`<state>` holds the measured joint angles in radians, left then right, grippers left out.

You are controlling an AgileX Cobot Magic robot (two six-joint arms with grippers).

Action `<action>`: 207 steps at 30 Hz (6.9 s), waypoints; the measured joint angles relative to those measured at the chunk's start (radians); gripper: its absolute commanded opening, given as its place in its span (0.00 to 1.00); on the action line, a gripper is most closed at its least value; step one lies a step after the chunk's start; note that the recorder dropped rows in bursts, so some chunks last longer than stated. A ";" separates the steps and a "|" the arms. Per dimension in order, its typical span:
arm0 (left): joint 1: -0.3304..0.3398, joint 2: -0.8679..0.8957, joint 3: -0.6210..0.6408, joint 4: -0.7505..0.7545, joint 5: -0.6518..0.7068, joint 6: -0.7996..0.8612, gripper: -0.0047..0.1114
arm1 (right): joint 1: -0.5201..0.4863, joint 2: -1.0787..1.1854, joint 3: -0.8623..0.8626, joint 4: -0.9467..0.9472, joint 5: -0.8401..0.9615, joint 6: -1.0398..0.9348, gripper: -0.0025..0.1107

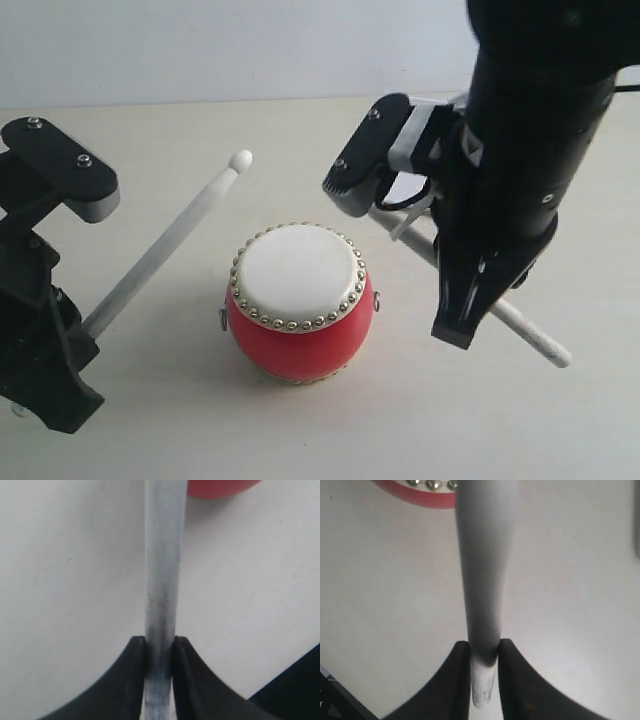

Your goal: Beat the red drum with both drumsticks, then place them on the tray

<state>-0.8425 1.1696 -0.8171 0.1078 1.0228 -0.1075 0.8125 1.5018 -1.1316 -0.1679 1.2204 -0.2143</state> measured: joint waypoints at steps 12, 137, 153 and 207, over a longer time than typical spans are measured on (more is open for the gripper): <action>0.000 0.243 0.000 -0.009 -0.052 0.021 0.04 | 0.000 -0.079 0.000 -0.006 0.002 0.000 0.02; 0.303 0.293 -0.236 0.251 -0.477 -0.001 0.04 | -0.797 1.046 -1.135 0.490 -0.049 0.300 0.02; 0.303 0.293 -0.236 0.251 -0.479 -0.001 0.04 | -0.797 1.086 -1.135 0.465 -0.041 0.375 0.02; 0.303 0.350 -0.321 0.145 -0.567 0.002 0.04 | -0.797 0.834 -1.136 0.510 0.001 0.094 0.53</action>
<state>-0.5394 1.5199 -1.1381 0.2531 0.4561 -0.1060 0.0151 2.3363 -2.2680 0.3423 1.2218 -0.1205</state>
